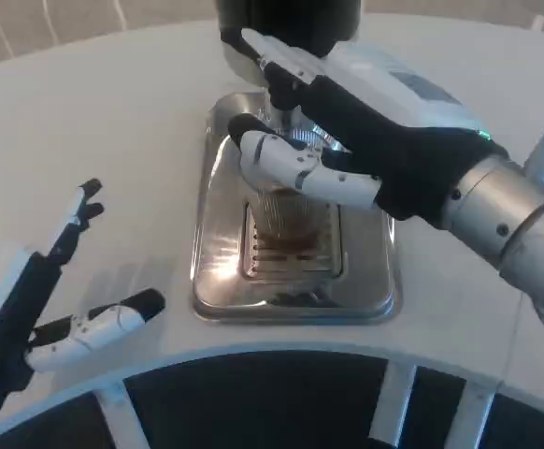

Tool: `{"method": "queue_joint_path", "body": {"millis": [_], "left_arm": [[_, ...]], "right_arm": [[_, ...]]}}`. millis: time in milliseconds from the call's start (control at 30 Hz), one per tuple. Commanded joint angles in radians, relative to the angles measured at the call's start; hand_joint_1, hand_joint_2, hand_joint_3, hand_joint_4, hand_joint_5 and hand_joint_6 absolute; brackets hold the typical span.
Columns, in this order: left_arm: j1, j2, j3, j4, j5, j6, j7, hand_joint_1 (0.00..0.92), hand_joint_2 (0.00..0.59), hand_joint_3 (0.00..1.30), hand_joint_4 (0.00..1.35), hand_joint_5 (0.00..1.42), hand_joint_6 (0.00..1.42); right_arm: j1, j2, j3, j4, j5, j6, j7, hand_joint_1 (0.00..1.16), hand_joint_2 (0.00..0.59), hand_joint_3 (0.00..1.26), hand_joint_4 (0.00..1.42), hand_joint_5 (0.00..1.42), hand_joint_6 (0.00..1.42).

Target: Grasp the cup under the faucet to collect the drink, then remove the cup.

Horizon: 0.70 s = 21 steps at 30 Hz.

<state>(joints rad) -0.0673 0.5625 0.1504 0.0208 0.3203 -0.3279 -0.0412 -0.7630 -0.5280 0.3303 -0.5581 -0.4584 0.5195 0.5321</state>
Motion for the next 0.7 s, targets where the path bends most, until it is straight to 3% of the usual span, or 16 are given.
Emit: {"method": "queue_joint_path", "body": {"millis": [33, 333, 700], "left_arm": [[-0.021, -0.023, -0.015, -0.001, 0.004, 0.026, 0.001, 0.172, 0.028, 0.0, 0.0, 0.13, 0.17], [-0.086, -0.083, -0.046, 0.039, 0.042, 0.033, 0.061, 0.263, 0.033, 0.0, 0.0, 0.18, 0.24], [-0.174, -0.11, -0.081, 0.173, 0.03, -0.07, 0.088, 0.338, 0.041, 0.0, 0.0, 0.19, 0.21]], "right_arm": [[0.034, 0.005, 0.031, -0.021, 0.012, -0.036, 0.055, 0.0, 0.469, 0.0, 0.0, 0.0, 0.0], [0.039, 0.011, 0.032, -0.019, 0.004, -0.038, 0.062, 0.0, 0.469, 0.0, 0.0, 0.0, 0.0], [0.025, 0.018, 0.03, 0.002, 0.0, -0.036, 0.062, 0.0, 0.483, 0.0, 0.0, 0.0, 0.0]]}}
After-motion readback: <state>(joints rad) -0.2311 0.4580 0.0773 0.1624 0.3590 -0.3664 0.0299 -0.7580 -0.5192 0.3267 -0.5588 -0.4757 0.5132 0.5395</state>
